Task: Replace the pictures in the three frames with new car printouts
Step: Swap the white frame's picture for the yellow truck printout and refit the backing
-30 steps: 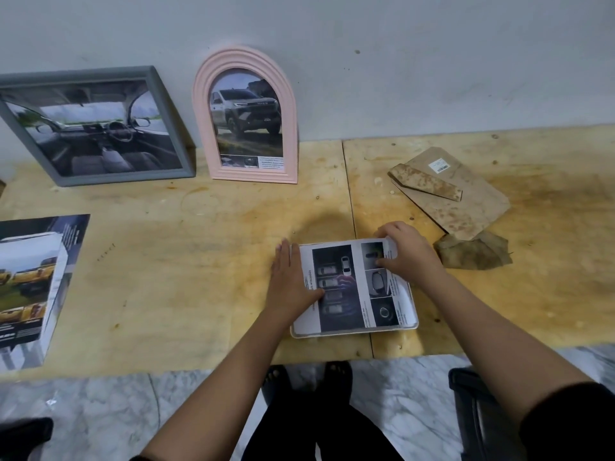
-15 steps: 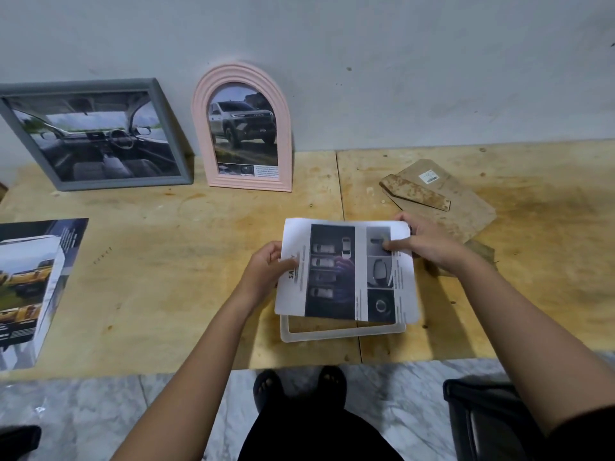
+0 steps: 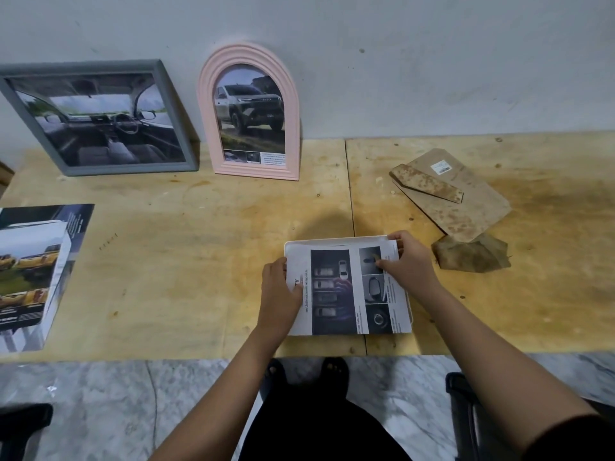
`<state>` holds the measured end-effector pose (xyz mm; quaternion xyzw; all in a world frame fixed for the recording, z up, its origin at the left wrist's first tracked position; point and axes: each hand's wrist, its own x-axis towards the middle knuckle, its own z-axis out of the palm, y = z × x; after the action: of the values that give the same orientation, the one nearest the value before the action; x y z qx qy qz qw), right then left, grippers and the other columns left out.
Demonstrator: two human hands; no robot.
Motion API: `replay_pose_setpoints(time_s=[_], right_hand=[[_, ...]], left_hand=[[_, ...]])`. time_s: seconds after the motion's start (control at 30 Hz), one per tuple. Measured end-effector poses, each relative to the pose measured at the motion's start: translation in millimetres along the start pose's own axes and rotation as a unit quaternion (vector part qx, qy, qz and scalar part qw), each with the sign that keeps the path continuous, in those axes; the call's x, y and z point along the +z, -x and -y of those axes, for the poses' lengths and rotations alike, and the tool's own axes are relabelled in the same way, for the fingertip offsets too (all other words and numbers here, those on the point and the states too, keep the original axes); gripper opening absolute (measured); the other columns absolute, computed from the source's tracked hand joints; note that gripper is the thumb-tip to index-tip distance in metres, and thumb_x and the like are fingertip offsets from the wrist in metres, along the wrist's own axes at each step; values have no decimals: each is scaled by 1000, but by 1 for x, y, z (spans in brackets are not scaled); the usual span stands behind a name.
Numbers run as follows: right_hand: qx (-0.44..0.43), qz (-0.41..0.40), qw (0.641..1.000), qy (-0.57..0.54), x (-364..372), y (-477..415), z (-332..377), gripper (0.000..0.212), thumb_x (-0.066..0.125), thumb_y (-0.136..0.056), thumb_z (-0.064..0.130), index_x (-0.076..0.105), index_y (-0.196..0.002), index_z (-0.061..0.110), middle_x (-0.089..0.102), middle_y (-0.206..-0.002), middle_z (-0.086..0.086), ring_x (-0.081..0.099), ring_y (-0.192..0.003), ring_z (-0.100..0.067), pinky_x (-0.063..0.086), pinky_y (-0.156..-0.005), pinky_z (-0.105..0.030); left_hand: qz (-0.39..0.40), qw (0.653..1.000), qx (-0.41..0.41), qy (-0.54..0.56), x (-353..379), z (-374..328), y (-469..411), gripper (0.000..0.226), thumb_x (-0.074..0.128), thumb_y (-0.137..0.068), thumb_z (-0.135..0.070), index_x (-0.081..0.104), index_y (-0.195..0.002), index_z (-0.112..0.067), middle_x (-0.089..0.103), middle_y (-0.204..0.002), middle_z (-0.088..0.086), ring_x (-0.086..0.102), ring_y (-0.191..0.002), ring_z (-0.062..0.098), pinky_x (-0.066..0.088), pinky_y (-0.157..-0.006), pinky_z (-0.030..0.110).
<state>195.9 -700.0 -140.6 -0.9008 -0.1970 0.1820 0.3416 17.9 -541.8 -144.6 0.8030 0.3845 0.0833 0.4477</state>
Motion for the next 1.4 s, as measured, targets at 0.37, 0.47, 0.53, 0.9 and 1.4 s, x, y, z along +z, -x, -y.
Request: replay_pose_setpoints(time_s=[0.37, 0.47, 0.53, 0.9, 1.4], right_hand=[[-58, -59, 996, -17, 1, -2, 7, 39, 63, -77, -3, 59, -115, 4, 61, -108, -11, 53, -92, -15, 36, -75, -18], [-29, -74, 996, -48, -1, -3, 11, 33, 58, -79, -3, 59, -110, 7, 60, -108, -5, 50, -92, -12, 35, -66, -7], [-23, -85, 994, -60, 0, -4, 14, 31, 57, -79, -3, 59, -108, 8, 58, -105, -3, 50, -89, -12, 36, -61, -1], [29, -98, 994, 43, 16, -4, 8, 48, 62, -85, 10, 49, -131, 14, 43, -133, -8, 42, -118, -27, 35, -94, -32], [119, -101, 987, -35, 22, 24, -1, 41, 64, -82, 7, 56, -122, 9, 54, -116, -12, 56, -102, -26, 46, -92, -37]], left_hand=[[-63, 996, 39, 46, 2, -4, 10, 46, 54, -87, -1, 44, -130, -10, 38, -116, 0, 42, -93, -11, 33, -77, -5], [-93, 992, 43, 67, 2, -2, 12, 48, 58, -86, -2, 45, -132, -9, 40, -116, 0, 44, -97, -16, 35, -81, -3], [-101, 992, 42, 70, 3, -1, 11, 50, 58, -86, -3, 44, -134, -9, 39, -117, 0, 45, -96, -7, 36, -85, 4], [-27, 999, -16, 3, 13, 15, 10, 54, 45, -95, -11, 26, -145, -7, 28, -147, 10, 23, -136, 21, 22, -112, 31], [30, 999, 32, -12, 6, 19, -15, 52, 42, -97, -8, 25, -145, -4, 23, -153, 7, 19, -141, 17, 14, -112, 21]])
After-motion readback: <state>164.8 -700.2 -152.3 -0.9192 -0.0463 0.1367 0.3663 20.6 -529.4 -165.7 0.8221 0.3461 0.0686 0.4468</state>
